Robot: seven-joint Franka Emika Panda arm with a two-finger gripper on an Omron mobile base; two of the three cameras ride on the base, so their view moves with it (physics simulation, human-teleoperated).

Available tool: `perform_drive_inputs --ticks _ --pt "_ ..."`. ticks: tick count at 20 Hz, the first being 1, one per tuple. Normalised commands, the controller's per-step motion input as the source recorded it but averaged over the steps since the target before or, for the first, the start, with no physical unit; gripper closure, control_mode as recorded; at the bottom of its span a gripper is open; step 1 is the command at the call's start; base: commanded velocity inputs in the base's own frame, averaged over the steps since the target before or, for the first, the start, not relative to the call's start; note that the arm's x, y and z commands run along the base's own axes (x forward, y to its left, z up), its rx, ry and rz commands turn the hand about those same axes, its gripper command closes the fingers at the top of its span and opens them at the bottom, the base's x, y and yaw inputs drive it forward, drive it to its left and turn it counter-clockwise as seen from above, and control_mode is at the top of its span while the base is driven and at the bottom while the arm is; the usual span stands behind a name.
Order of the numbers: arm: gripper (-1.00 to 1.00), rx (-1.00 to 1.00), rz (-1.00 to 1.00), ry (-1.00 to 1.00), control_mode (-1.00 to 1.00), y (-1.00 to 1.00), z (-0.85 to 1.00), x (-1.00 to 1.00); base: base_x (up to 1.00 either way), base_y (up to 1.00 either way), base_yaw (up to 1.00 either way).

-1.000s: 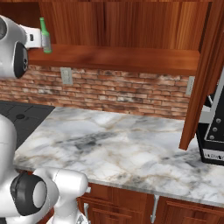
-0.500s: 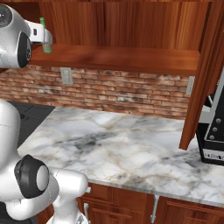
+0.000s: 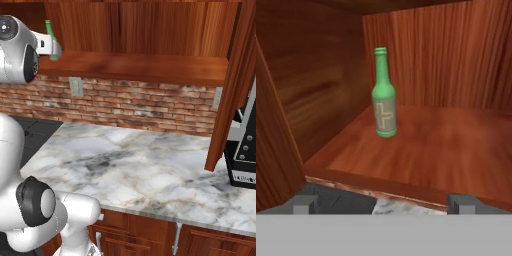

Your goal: Get the candle and the beer from the cabinet and move them to the dining counter.

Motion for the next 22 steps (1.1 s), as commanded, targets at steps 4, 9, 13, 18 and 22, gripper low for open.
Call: perform_drive_inputs --ticks 4,9,13,18,22 --pt "-1.00 0.00 0.00 0.00 -1.00 0.01 -0.11 0.30 0.00 0.00 0.00" --pt "-1.00 0.00 0.01 0.02 -1.00 0.00 0.02 0.41 0.00 0.00 0.00" --pt "-1.00 0.00 0.02 0.02 -1.00 0.13 0.06 0.31 0.00 0.00 0.00" --pt "-1.00 0.00 0.01 0.07 -1.00 0.19 0.01 0.26 0.00 0.00 0.00" --pt "-1.00 0.00 0.00 0.09 -1.00 0.17 0.00 0.41 0.00 0.00 0.00"
